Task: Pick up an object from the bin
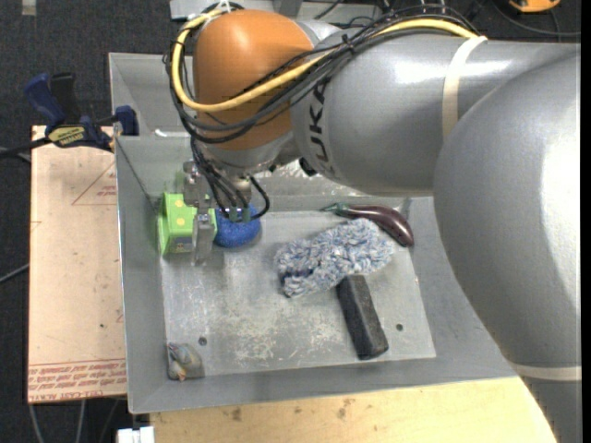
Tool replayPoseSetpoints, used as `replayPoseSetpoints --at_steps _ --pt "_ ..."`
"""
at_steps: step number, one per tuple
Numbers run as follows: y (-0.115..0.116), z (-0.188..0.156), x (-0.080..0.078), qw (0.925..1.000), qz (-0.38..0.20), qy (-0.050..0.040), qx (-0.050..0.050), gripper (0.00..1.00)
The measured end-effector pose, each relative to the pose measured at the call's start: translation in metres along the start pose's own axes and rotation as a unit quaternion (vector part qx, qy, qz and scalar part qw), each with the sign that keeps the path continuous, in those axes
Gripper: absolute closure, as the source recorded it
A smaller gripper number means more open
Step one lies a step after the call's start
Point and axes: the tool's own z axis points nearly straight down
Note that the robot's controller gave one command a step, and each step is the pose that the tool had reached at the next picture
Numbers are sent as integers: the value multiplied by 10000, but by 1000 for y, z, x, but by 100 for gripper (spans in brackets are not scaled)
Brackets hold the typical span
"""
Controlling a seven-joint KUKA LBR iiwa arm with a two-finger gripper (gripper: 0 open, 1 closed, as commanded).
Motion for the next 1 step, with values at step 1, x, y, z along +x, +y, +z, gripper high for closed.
replayPoseSetpoints --at_steps 1 --pt "-1 -6 -2 10000 18 -40 -8 0"
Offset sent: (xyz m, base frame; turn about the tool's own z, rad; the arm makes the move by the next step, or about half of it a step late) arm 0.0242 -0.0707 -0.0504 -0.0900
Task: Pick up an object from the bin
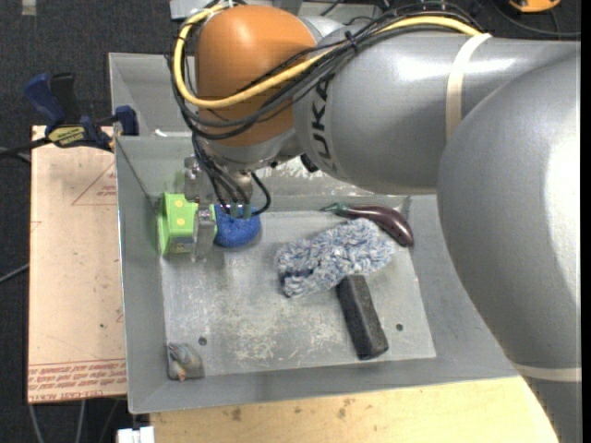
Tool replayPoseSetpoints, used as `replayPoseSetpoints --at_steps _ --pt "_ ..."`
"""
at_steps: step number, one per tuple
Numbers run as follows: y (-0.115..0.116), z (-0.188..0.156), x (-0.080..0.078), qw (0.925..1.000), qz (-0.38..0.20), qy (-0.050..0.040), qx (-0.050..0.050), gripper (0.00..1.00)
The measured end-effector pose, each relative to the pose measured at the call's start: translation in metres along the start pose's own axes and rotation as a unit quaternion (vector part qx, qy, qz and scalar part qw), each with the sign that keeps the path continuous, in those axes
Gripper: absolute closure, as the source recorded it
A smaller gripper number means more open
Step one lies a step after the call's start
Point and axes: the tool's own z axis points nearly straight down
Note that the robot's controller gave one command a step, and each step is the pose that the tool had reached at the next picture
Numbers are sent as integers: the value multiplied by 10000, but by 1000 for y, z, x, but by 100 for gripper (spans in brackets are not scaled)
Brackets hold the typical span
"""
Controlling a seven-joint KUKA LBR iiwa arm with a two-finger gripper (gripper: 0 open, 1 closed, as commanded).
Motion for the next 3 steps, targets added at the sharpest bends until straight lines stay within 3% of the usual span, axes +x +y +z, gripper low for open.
replayPoseSetpoints --at_steps 1,2,3 --pt "-31 26 -11 9996 -269 -23 -15 0" --pt "-64 54 -11 10000 -27 6 9 0" --pt "-88 70 -24 9982 594 -7 -2 0"
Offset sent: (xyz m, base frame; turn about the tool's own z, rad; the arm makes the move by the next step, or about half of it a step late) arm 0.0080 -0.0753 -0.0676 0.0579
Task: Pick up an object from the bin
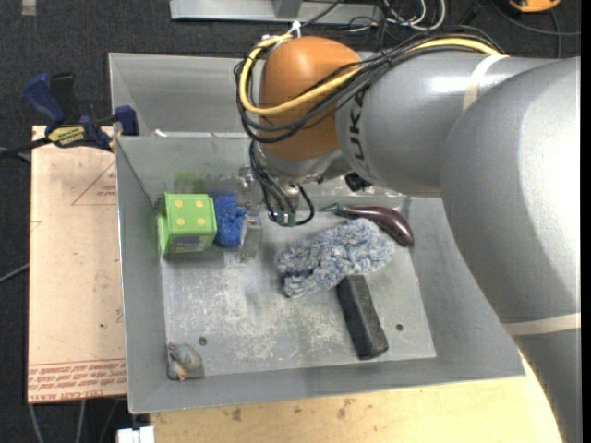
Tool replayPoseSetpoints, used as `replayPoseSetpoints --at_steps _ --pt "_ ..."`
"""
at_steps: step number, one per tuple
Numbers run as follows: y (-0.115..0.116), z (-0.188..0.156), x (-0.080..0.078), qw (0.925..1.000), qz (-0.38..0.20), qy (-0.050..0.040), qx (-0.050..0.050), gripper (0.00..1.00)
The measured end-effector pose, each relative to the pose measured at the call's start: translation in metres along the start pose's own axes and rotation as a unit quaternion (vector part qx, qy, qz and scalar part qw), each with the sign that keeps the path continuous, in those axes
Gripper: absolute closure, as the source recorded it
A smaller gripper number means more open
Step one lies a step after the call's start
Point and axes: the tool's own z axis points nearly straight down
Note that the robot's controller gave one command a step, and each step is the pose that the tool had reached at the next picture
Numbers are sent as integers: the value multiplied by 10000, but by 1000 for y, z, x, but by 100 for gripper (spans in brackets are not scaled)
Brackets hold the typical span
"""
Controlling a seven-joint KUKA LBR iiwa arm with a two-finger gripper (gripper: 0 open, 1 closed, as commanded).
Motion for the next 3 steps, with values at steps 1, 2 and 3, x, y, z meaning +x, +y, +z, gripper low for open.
replayPoseSetpoints --at_steps 1,2,3 --pt "-28 -22 11 10000 -34 41 18 0" --pt "-53 -46 21 10000 -47 4 7 0" --pt "-82 -10 33 9982 -603 -21 1 0"
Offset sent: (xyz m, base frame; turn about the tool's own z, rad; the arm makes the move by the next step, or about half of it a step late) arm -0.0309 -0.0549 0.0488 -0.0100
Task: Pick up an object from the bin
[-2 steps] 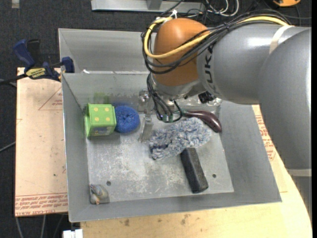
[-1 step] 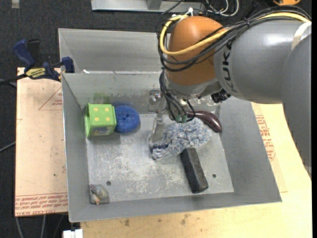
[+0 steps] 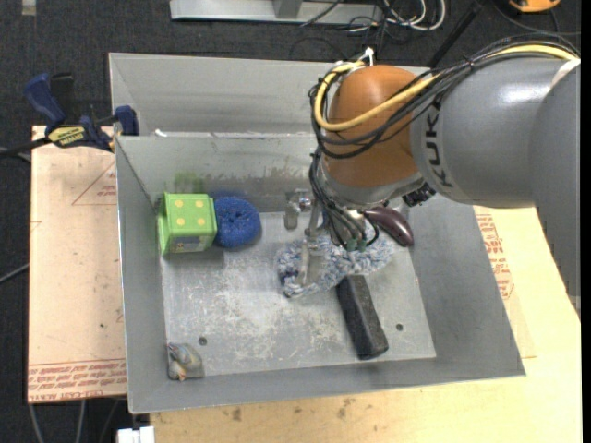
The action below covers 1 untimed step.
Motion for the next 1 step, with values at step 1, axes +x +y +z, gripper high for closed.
replayPoseSetpoints --at_steps 1 --pt "-19 28 5 10000 1 62 7 0"
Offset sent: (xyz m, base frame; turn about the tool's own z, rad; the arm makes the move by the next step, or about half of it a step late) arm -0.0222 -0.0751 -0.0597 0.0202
